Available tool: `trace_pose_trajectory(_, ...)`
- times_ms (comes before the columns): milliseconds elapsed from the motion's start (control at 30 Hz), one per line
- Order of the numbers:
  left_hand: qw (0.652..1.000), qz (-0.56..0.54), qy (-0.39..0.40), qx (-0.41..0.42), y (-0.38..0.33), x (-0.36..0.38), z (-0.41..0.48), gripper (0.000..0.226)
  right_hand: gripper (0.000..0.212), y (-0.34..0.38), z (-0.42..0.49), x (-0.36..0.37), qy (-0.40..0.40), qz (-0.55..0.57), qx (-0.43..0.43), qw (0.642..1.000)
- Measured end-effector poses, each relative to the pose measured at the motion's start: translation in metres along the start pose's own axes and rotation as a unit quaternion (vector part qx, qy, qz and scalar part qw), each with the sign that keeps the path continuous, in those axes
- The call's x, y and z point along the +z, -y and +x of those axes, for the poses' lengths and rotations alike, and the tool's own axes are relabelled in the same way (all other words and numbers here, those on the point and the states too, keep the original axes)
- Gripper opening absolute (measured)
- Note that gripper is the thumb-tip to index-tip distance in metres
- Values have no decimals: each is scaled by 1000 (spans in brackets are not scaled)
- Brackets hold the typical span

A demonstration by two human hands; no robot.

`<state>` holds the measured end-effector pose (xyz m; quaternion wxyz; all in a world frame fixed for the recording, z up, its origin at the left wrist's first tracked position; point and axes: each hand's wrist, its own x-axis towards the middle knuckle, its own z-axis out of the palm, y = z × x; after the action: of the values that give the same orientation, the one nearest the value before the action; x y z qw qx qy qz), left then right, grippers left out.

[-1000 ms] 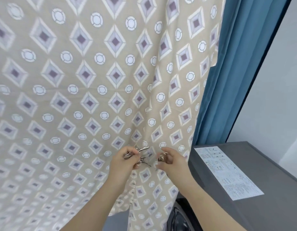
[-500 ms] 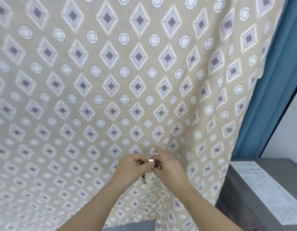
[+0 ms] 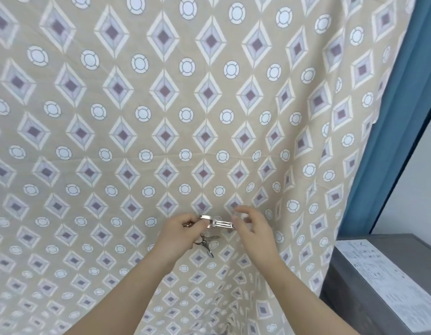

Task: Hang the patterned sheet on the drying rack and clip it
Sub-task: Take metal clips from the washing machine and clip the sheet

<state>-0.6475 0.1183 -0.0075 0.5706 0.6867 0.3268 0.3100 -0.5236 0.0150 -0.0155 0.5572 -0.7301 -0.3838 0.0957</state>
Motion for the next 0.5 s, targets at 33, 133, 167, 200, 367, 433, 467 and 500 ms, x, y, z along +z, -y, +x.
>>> trace_pose_trajectory(33,1000,-9,9,-1,-3,3,0,11,11,2,2,-3,19,36,55,998)
trace_pose_trajectory(133,999,-16,43,10,-14,16,-2,14,29,7,3,-10,75,166,162,970)
trace_pose_trajectory(167,999,-17,48,15,-17,21,-1,14,31,8,3,-12,80,175,167,967)
trace_pose_trajectory(200,998,-18,51,21,-19,25,0,13,33,7,3,-15,77,164,163,970)
trace_pose_trajectory(367,997,-20,42,62,-31,47,3,12,22,4,14,-41,-60,142,115,981)
trace_pose_trajectory(433,996,-46,10,71,-40,57,7,13,20,5,23,-53,-62,119,102,986)
trace_pose_trajectory(467,996,-59,-4,73,-45,61,8,14,19,5,30,-58,-57,110,102,987)
trace_pose_trajectory(500,995,-64,-16,75,-51,65,11,14,19,4,36,-65,-62,107,105,987)
